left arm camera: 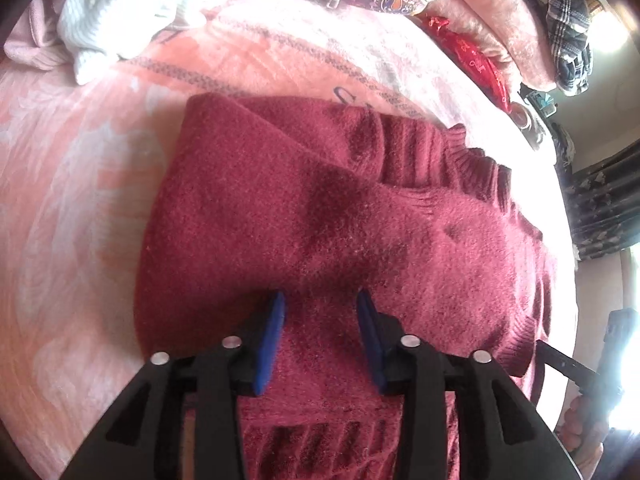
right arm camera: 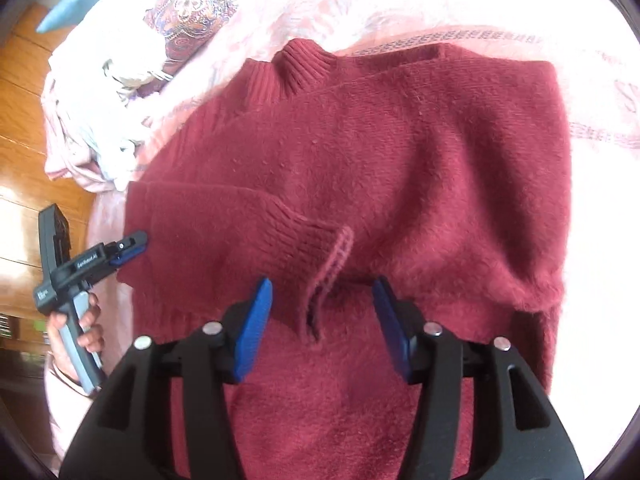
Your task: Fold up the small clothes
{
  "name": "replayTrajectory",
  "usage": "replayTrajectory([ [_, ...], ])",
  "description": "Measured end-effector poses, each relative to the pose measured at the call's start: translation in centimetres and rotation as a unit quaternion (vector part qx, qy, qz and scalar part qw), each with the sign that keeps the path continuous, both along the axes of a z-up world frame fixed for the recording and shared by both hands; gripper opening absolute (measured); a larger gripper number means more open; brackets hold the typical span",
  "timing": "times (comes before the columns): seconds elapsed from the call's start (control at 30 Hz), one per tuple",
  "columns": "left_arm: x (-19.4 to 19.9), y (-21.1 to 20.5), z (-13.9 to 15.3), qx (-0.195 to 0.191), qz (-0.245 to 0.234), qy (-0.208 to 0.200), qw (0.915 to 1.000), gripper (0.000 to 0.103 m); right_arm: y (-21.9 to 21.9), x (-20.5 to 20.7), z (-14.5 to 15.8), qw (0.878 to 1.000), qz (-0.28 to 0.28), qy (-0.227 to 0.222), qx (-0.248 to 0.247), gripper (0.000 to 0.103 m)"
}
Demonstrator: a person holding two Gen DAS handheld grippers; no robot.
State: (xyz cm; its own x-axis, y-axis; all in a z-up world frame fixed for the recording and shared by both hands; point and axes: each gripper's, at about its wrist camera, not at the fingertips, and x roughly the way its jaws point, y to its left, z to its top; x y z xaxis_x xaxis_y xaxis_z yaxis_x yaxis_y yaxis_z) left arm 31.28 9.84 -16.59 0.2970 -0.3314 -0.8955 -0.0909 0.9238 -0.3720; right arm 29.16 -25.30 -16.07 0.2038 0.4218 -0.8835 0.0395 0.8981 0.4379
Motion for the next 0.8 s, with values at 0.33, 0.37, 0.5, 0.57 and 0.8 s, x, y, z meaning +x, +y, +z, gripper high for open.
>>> replayTrajectory([
  [0.33,-0.3,-0.2,2.0,0.055,0.005,-0.025,0.9982,0.051,4.2,1.8,-0.5,0.997,0.047,-0.01,-0.056,0.026],
  [0.37,-0.2,-0.1,1.8,0.057,0.008,-0.023,0.9981,0.051,4.5,1.9,-0.4,0.996,0.054,-0.011,-0.064,0.019],
  [0.5,-0.1,0.0,1.4,0.06,0.01,-0.02,0.998,0.051,3.0,1.4,1.3,0.998,0.056,-0.023,-0.024,0.006],
  [0.57,-0.1,0.0,1.4,0.062,0.011,-0.022,0.9978,0.051,1.6,0.9,3.1,0.997,0.056,-0.045,-0.007,0.006],
  [0.8,0.7,-1.0,2.5,0.107,0.013,-0.045,0.9932,0.052,-4.7,0.4,7.7,0.994,0.015,-0.097,-0.04,0.006],
])
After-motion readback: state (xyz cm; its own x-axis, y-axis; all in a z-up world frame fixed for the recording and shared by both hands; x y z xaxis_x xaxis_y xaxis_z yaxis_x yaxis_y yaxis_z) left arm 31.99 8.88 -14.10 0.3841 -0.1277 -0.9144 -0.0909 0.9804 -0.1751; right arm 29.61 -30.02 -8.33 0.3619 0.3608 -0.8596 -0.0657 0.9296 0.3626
